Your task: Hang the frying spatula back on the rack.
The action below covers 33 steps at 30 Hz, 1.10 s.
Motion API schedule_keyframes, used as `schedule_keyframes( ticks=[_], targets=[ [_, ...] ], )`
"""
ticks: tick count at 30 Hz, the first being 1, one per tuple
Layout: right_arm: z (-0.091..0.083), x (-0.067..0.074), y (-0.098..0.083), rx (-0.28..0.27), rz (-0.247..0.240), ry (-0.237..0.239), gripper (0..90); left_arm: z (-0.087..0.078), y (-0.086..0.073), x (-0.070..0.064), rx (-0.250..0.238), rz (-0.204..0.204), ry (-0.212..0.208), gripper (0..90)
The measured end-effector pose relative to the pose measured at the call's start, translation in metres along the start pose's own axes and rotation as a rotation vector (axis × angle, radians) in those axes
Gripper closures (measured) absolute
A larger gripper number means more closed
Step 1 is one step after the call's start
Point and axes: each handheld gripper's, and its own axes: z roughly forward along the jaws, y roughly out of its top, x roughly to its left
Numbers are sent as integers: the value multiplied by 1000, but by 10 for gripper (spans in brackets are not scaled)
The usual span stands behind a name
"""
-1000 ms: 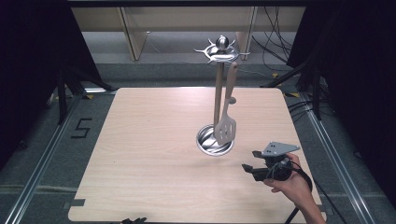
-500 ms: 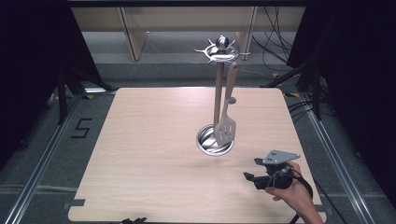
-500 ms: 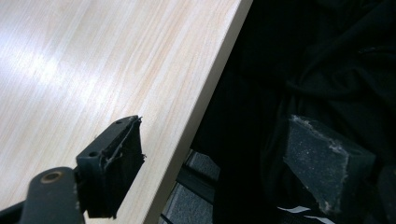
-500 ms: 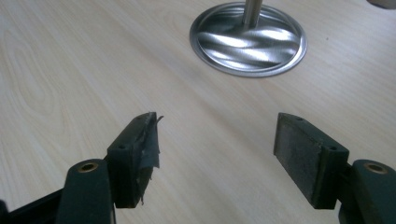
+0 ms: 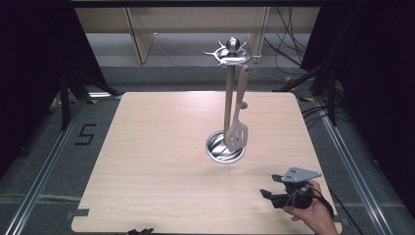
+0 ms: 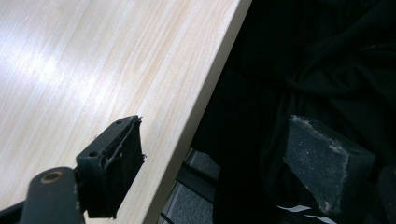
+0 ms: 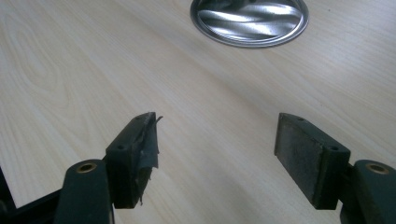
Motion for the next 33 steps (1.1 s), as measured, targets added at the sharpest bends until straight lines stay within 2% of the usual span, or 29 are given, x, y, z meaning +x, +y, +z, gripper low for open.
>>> schedule_keyframes(
  ticks=[1, 4, 5, 6, 8, 9, 13, 14, 15, 16, 18, 20, 21, 25, 29, 31, 33],
  targets=[
    [0, 0, 0, 1, -11, 3, 312, 0, 0, 0, 0, 0, 0, 184],
    [-1, 4, -3, 1, 1, 8, 311, 0, 0, 0, 0, 0, 0, 184],
    [-1, 4, -3, -1, -14, 4, 310, 0, 0, 0, -1, 0, 0, 184],
    [-1, 5, -4, 11, 3, 11, 309, 0, 0, 0, -1, 0, -1, 184],
    [-1, 7, -6, 18, 0, 2, 310, 0, 0, 0, 0, 1, -1, 184],
    [0, 6, -8, 24, -25, -7, 308, 0, 0, 0, -1, 1, 0, 184],
    [1, 7, -11, 38, -19, -4, 308, 0, 0, 0, -1, 1, -2, 184],
    [1, 6, -11, 24, -43, -10, 308, 0, 0, 0, -1, 2, -3, 184],
    [1, 7, -13, 34, -23, -9, 308, 0, 0, 0, -1, 1, -2, 184],
    [1, 7, -13, 34, -23, -9, 308, 0, 0, 0, -1, 1, -2, 184],
    [1, 7, -15, 41, -33, -19, 307, 0, 0, 0, -1, 1, -3, 184],
    [1, 7, -16, 46, -30, -20, 307, -2, 0, 1, 5, 3, -30, 184],
    [2, 7, -18, 37, -51, -22, 307, -1, 0, 0, -1, 1, -28, 184],
    [1, 8, -20, 54, -36, -25, 306, -1, 0, 1, -1, 2, -29, 184],
    [2, 10, -22, 55, -68, -29, 305, -1, 0, 0, 1, 4, -30, 184],
    [2, 9, -24, 64, -55, -33, 304, -1, 0, 0, -1, 2, -32, 184],
    [2, 9, -24, 60, -61, -29, 303, -1, 0, 0, -1, 2, -32, 184]
  ],
)
